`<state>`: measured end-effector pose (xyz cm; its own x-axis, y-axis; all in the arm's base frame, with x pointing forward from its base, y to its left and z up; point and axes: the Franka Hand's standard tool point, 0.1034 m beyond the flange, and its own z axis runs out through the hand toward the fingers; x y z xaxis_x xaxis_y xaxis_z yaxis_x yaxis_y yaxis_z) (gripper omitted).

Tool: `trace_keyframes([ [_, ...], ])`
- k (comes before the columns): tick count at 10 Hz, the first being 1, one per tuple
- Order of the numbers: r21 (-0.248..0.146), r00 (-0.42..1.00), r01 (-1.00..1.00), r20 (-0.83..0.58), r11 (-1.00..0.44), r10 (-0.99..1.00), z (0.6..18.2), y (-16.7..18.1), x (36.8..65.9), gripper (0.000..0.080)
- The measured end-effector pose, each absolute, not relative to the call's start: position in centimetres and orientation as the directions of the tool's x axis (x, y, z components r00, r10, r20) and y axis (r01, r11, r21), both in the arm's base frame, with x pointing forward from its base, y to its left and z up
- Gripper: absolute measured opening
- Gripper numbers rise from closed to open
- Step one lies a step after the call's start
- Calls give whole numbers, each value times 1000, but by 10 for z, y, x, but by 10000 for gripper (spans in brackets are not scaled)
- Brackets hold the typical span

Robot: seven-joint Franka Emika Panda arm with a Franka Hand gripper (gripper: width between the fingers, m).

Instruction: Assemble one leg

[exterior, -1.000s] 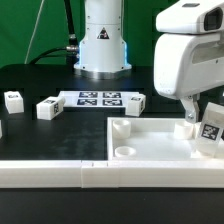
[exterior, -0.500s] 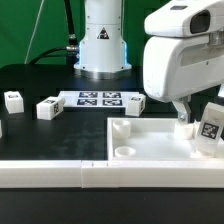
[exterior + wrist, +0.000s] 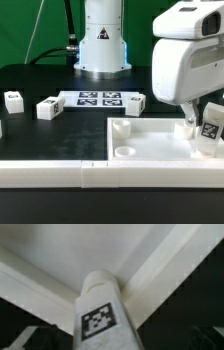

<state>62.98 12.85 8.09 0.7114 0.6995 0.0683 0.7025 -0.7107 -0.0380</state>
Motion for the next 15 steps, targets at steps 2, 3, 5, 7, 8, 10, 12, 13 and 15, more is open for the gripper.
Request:
trace_keyframes([
  [2, -35, 674, 738, 71, -674, 735, 81, 128, 630, 649],
  [3, -35, 674, 738, 71, -674, 735, 81, 128, 630, 530],
  [5, -34, 675, 737, 71, -675, 734, 81, 127, 631, 345],
  [7, -34, 687, 726, 71, -687, 723, 81, 125, 631, 294],
  [8, -35, 701, 712, 71, -701, 709, 81, 125, 631, 294],
  [10, -72, 762, 648, 84, -758, 643, 81, 119, 632, 294],
  [12, -142, 908, 419, 94, -897, 409, 80, 106, 633, 294],
  [13, -156, 950, 310, 91, -938, 299, 80, 105, 634, 294],
  [15, -175, 989, 137, 76, -975, 125, 81, 103, 634, 294],
])
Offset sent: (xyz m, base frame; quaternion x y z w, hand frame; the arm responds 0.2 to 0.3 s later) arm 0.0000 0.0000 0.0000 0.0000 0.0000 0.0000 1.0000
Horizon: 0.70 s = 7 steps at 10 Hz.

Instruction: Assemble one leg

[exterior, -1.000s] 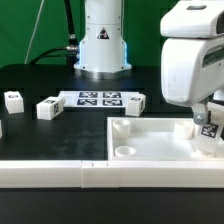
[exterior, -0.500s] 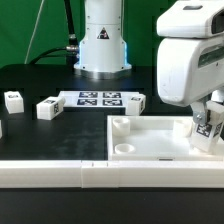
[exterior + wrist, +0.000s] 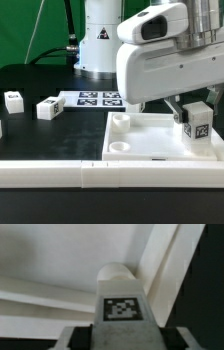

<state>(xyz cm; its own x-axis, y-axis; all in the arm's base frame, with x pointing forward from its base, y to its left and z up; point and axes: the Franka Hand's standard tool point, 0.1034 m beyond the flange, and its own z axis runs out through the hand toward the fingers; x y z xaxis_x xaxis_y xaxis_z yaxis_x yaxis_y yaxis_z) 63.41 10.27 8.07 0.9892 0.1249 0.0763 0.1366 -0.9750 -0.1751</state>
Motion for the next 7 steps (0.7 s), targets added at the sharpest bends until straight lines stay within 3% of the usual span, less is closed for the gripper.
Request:
trace_keyframes([
  [4, -206, 942, -321, 29, -924, -334, 79, 108, 634, 294],
  [7, -195, 772, -627, -23, -754, -636, 77, 115, 631, 295],
])
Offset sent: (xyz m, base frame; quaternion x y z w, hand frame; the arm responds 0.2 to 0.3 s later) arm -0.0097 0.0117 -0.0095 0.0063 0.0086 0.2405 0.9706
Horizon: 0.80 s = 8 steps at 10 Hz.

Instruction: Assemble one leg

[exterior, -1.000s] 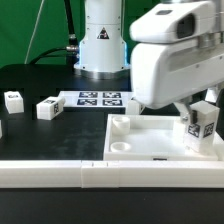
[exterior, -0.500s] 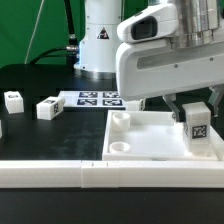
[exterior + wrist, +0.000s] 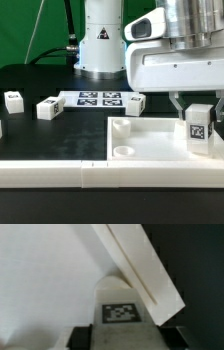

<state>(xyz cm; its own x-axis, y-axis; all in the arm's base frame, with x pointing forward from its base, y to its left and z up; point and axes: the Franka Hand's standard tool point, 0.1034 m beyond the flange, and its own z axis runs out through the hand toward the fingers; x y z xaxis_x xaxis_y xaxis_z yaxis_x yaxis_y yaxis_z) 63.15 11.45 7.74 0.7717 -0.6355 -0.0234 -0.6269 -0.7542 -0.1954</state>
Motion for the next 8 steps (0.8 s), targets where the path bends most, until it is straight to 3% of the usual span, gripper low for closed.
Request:
trace_keyframes([
  [4, -162, 474, -876, -108, -455, -874, 76, 123, 628, 295],
  [8, -120, 257, -964, -182, -238, -949, 77, 129, 628, 295],
])
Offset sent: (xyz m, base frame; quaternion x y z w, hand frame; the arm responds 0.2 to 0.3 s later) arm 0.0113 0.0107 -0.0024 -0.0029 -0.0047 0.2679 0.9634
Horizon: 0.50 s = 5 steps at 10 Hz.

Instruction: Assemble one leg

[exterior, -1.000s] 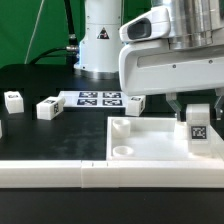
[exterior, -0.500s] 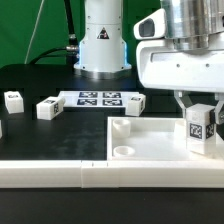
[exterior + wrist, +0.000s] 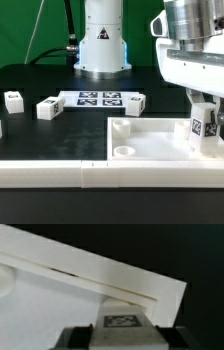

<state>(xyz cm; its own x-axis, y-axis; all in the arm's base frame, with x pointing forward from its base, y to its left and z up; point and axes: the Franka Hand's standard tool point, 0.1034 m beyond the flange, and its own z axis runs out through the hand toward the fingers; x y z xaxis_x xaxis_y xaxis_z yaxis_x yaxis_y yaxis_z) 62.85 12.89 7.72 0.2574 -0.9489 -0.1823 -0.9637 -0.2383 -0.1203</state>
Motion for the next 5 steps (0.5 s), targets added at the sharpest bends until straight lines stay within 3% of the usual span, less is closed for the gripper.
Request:
trace_keyframes([
  [3, -138, 400, -914, -169, -381, -901, 77, 128, 628, 366],
  [4, -149, 520, -853, -154, -500, -840, 76, 126, 627, 538],
  [5, -163, 641, -767, -136, -621, -756, 75, 126, 626, 538],
])
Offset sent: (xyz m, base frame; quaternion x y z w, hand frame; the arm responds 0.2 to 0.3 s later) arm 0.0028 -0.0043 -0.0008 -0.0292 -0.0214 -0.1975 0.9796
